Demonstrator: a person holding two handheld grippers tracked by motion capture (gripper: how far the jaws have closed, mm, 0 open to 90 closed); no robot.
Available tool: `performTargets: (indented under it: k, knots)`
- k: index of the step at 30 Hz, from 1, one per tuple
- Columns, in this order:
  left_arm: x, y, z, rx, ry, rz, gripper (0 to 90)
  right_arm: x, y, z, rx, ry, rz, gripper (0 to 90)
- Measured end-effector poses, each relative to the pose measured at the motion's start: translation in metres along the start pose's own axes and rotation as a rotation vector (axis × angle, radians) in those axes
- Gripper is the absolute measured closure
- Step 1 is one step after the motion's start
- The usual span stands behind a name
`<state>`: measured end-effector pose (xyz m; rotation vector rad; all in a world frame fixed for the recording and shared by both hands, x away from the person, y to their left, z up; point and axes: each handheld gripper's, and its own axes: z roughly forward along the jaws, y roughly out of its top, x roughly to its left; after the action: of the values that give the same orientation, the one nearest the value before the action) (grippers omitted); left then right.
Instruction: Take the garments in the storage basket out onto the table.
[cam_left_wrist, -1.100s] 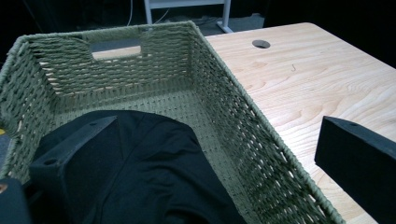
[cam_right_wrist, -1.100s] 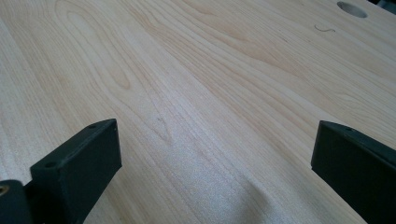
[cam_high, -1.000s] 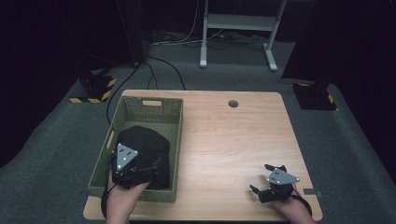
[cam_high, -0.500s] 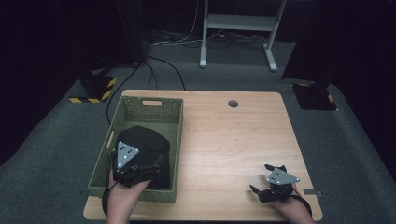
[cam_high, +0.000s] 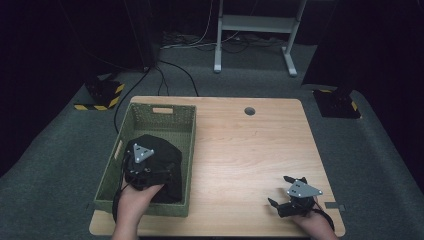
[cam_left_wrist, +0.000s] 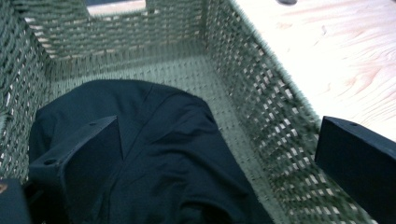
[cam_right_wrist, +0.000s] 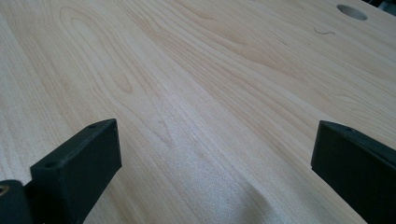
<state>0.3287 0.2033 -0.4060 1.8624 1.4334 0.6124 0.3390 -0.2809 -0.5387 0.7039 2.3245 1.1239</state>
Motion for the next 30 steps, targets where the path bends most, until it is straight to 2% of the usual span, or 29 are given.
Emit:
performTargets:
  k: [8, 13, 17, 22, 24, 30]
  knots:
    - [0.018, 0.007, 0.011, 0.079, 0.027, -0.028, 1.4, 0.0, 0.0, 0.0, -0.003, 0.002, 0.002, 1.2]
    - [0.025, 0.011, 0.021, 0.14, 0.056, -0.018, 1.4, -0.001, 0.0, 0.0, -0.005, 0.006, 0.006, 1.2]
    - [0.032, 0.011, 0.032, 0.188, 0.059, -0.021, 1.5, -0.001, 0.0, -0.001, -0.007, 0.007, 0.006, 1.2]
    - [0.04, 0.009, 0.043, 0.223, 0.038, -0.047, 1.6, -0.001, 0.0, -0.001, -0.006, 0.008, 0.006, 1.2]
    - [0.042, 0.008, 0.047, 0.229, 0.025, -0.054, 1.9, -0.001, 0.0, -0.001, -0.006, 0.01, 0.006, 1.2]
    - [0.047, 0.007, 0.055, 0.258, 0.028, -0.069, 2.0, -0.001, 0.0, -0.001, -0.01, 0.012, 0.007, 1.2]
